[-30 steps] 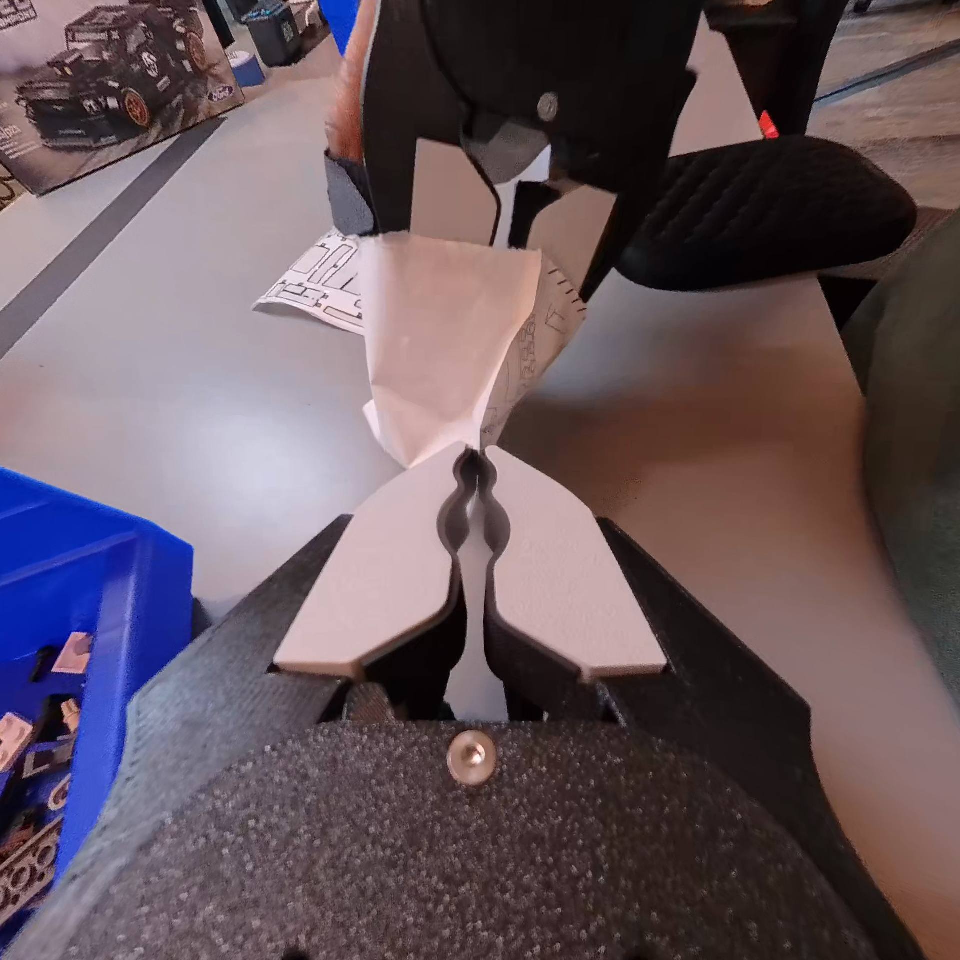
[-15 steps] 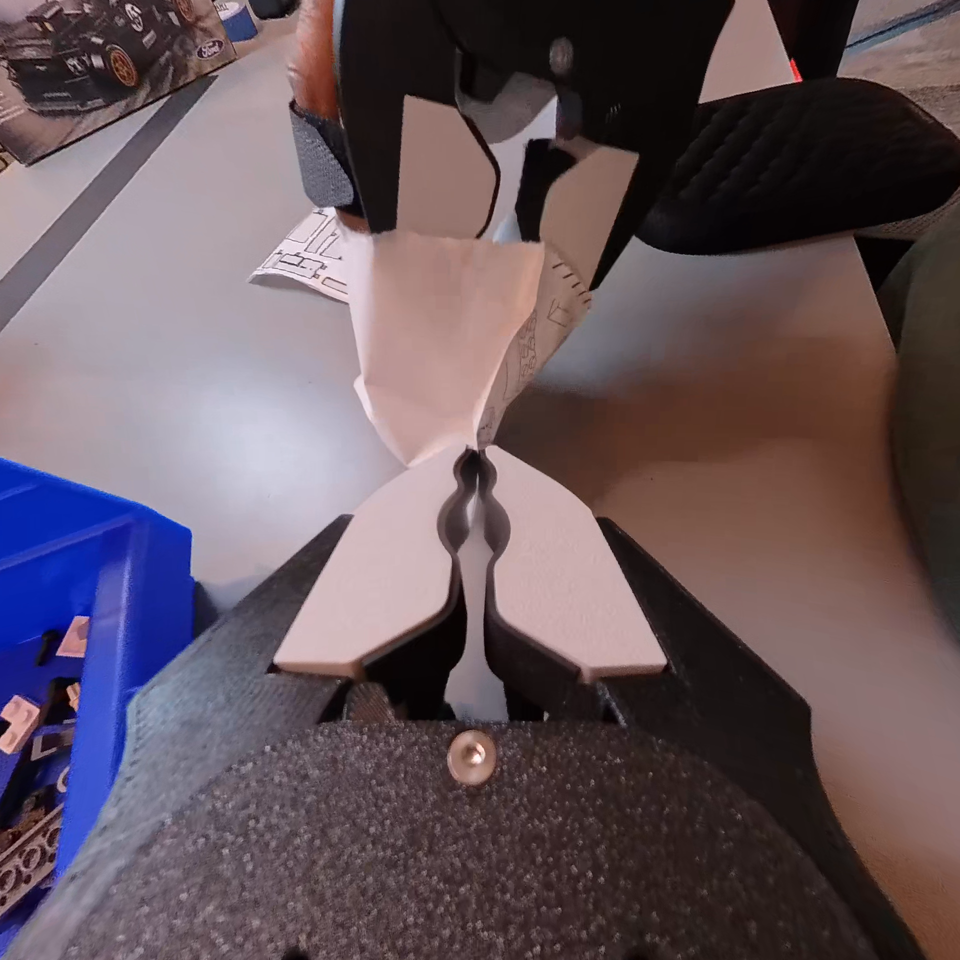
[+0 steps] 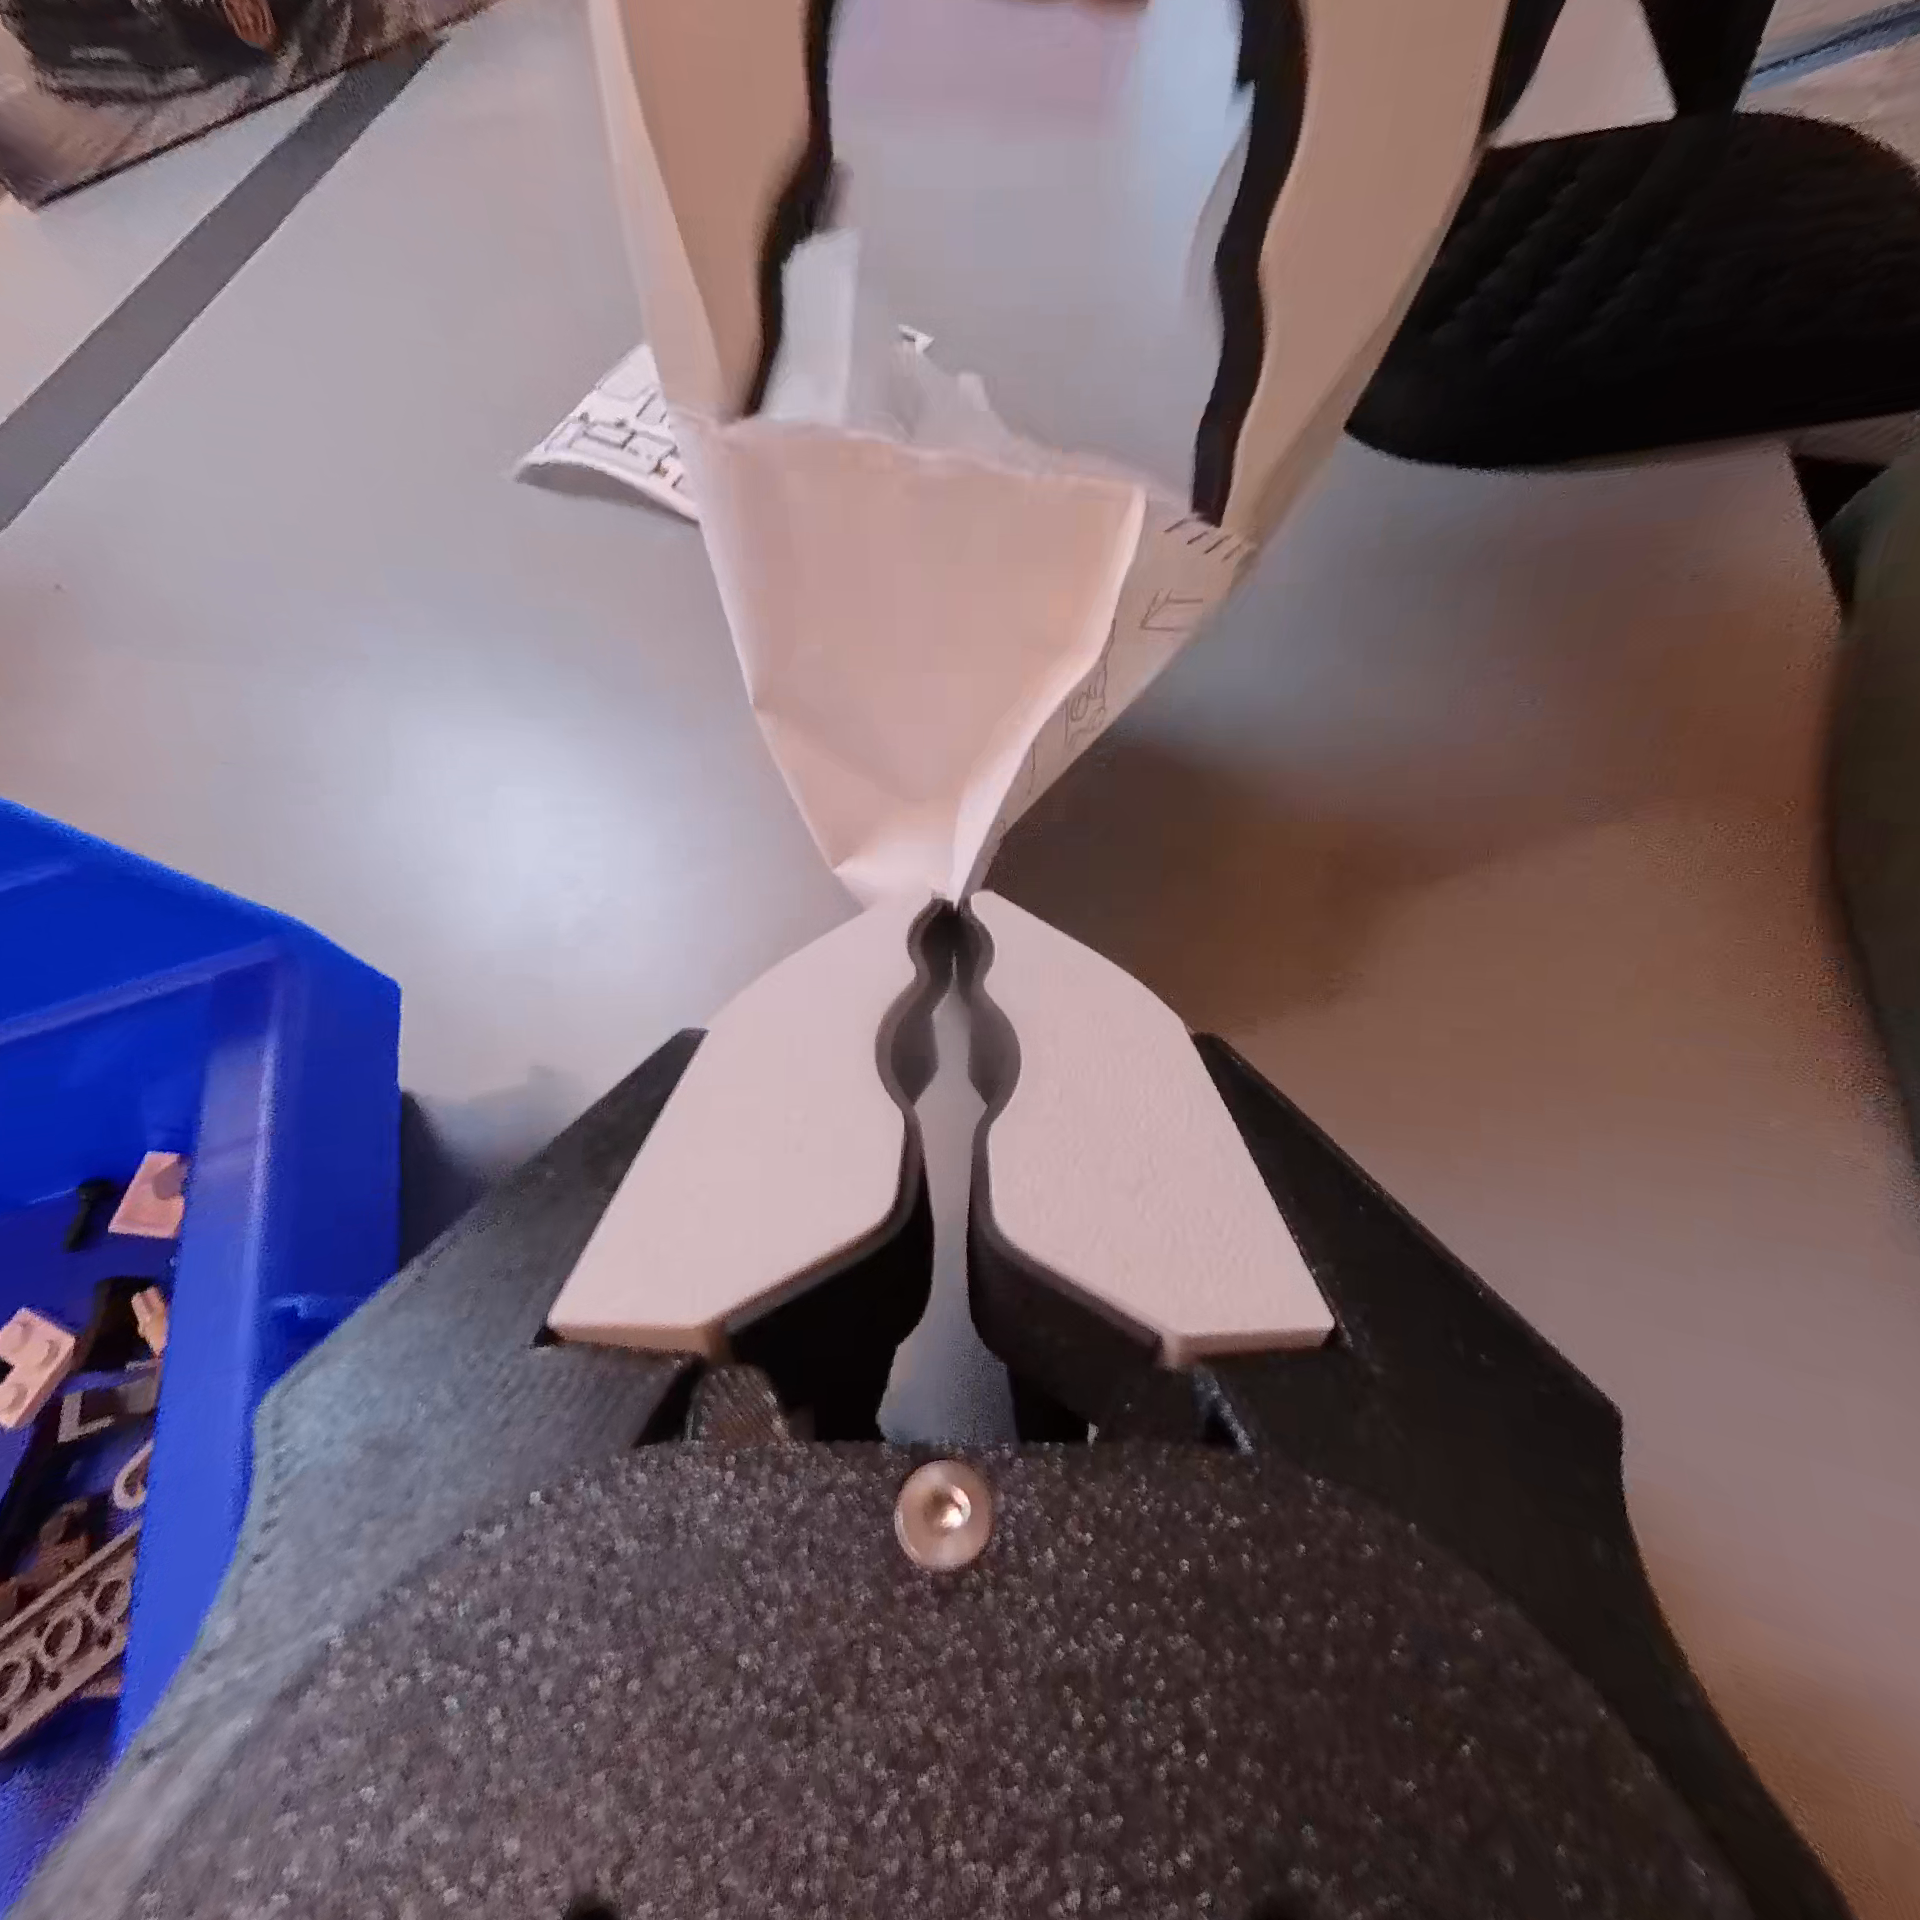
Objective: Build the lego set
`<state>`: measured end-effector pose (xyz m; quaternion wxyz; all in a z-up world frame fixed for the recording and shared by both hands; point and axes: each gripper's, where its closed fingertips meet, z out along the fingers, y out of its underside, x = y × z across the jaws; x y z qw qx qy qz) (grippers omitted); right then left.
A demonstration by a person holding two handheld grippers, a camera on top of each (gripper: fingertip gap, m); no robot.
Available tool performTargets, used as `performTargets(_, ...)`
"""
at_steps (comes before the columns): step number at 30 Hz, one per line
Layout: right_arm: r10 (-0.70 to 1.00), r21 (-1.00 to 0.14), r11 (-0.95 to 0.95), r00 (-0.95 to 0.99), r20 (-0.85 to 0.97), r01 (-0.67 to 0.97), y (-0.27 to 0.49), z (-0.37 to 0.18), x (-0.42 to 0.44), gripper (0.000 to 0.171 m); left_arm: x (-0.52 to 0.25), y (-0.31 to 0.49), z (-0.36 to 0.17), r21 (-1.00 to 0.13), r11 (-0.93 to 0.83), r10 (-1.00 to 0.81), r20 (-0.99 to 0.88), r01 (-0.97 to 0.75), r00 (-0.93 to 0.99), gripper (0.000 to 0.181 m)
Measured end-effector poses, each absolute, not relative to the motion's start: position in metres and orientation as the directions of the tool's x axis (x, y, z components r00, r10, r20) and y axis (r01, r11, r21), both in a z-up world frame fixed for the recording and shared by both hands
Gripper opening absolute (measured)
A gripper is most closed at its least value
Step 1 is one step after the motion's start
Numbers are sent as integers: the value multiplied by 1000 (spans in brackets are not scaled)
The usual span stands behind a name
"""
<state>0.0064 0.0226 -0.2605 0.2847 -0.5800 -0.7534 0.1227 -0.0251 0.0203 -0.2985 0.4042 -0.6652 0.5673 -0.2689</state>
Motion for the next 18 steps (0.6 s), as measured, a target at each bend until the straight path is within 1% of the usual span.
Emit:
performTargets(3,969,-659,190,-31,246,727,33,-236,19,77,-29,24,-301,-838,-43,-969,-98,-544,228,0)
performTargets(5,975,-734,128,50,216,667,40,-227,34,73,-30,26,-301,-838,-60,-968,-83,-542,236,0)
performTargets(7,977,-783,76,110,181,618,46,-227,52,69,-31,27,-303,-839,-76,-969,-65,-539,237,0)
performTargets(10,986,-821,14,128,105,571,44,-244,69,63,-32,28,-304,-843,-105,-971,-28,-527,238,0)
performTargets(12,988,-827,-20,139,71,562,47,-260,73,60,-33,28,-305,-843,-122,-973,-1,-523,230,0)
performTargets(17,990,-845,-60,142,19,532,71,-282,54,55,-34,27,-308,-841,-135,-979,32,-524,202,0)
performTargets(18,991,-852,-65,132,5,520,75,-283,47,51,-35,27,-308,-841,-136,-979,32,-524,202,0)
